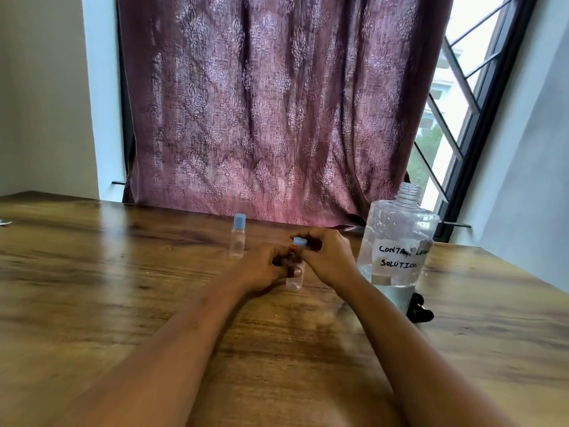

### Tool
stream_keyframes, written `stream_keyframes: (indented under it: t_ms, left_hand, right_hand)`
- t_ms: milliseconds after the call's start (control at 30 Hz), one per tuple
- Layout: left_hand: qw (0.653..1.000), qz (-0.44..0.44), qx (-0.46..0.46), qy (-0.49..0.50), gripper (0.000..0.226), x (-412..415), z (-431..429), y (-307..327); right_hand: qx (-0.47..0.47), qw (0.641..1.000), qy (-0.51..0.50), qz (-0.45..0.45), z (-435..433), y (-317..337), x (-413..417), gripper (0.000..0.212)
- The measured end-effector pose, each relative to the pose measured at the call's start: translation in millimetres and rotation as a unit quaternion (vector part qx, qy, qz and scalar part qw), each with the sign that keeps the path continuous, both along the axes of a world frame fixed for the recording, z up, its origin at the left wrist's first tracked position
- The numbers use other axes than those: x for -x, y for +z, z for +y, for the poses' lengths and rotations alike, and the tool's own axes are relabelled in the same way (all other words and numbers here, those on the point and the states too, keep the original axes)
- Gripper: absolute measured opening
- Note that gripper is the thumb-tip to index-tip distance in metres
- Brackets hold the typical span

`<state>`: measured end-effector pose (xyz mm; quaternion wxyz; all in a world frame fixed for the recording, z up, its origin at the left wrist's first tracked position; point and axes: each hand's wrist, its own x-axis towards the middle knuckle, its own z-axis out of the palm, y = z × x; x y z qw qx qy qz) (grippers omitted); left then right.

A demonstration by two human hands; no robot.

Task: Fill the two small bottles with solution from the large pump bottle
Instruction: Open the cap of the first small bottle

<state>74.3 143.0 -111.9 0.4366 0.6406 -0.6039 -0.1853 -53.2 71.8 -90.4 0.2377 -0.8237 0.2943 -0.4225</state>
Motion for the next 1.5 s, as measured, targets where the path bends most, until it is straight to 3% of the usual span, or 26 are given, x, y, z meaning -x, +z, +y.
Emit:
stream_keyframes:
  t_ms: [300,467,567,667,800,967,1167,1367,1500]
  left_hand:
    - [1.000,0.003,-0.003,-0.005,0.017,-0.3,2.3,-1.4]
    - [1.000,0.020,-0.012,-0.004,0.019,-3.0,-0.8,-4.5]
    - [1.000,0.009,-0.012,-0.007,0.017,-4.1,-2.4,-4.8]
    - [1.000,-0.016,-0.012,-0.002,0.017,-5.0,-2.7,-3.9]
    - [1.000,0.012,-0.011,-0.002,0.014,-2.7,-0.3,-3.5]
    - [1.000,0.029,-0.010,-0.006,0.021,-1.5,-0.1,-3.3]
    - [1.000,0.019,0.001,-0.005,0.009,-3.1,-2.5,-5.3]
    - [1.000,0.016,0.003,-0.005,0.010,-3.8,-3.1,-5.7]
    - [1.000,0.001,0.009,-0.006,0.013,-3.5,-3.3,-5.8]
  right_hand:
    - [-0.033,0.998,0.054,0.018,4.8,-1.0,4.3,0.031]
    - [0.033,0.999,-0.015,0.014,2.9,-7.3,-4.5,0.025]
    - [0.016,1.000,-0.007,-0.005,1.4,-5.3,-3.5,0.020]
    - [-0.009,0.999,0.044,0.013,3.2,-0.2,2.0,0.026]
    - [-0.033,0.996,0.074,0.033,5.7,1.9,4.5,0.032]
    - [-0.008,1.000,-0.003,0.008,8.6,-1.2,1.8,0.050]
    - [0.006,0.999,-0.024,-0.023,6.1,-3.8,-0.3,0.020]
    - [-0.032,0.998,0.049,0.023,3.5,-0.1,4.9,0.029]
    - [-0.064,0.997,0.034,-0.041,-0.7,-0.8,1.4,0.036]
